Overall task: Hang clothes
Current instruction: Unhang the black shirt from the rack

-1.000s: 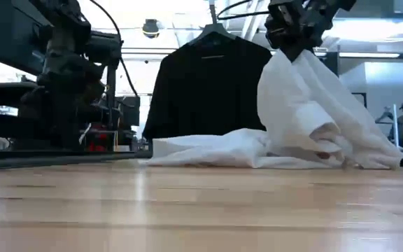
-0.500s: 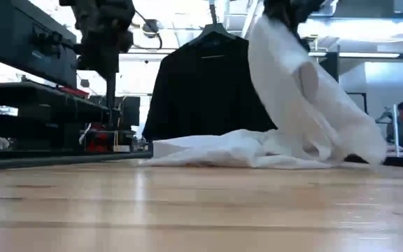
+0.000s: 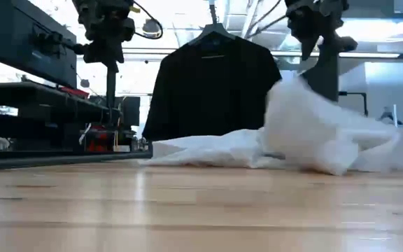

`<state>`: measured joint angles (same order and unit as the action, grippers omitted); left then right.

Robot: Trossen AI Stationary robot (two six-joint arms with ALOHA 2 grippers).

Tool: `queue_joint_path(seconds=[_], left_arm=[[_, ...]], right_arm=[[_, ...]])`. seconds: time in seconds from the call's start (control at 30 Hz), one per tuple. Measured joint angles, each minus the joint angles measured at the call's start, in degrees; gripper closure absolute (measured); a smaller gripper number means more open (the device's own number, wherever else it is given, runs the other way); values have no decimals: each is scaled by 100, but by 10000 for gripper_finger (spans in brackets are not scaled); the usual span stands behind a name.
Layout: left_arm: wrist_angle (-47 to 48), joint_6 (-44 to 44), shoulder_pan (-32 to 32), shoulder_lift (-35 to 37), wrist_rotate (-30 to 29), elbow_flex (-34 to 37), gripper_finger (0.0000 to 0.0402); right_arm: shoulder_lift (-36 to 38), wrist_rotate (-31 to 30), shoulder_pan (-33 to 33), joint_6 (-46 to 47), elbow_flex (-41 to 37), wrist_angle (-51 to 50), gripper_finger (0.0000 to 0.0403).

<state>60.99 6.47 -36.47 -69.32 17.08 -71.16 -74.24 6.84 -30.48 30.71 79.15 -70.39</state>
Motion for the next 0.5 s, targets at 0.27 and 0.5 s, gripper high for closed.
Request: queue_joint_path(seconds=[0.27, 0.5], left_arm=[[-339, -38, 0, 0, -265, 0, 251], [-400, 4, -2, 0, -411, 0, 251]], right_arm=[[-1, -51, -961, -1055, 728, 2602, 219], [-28, -88, -1734, -2725, 969, 5199, 223]])
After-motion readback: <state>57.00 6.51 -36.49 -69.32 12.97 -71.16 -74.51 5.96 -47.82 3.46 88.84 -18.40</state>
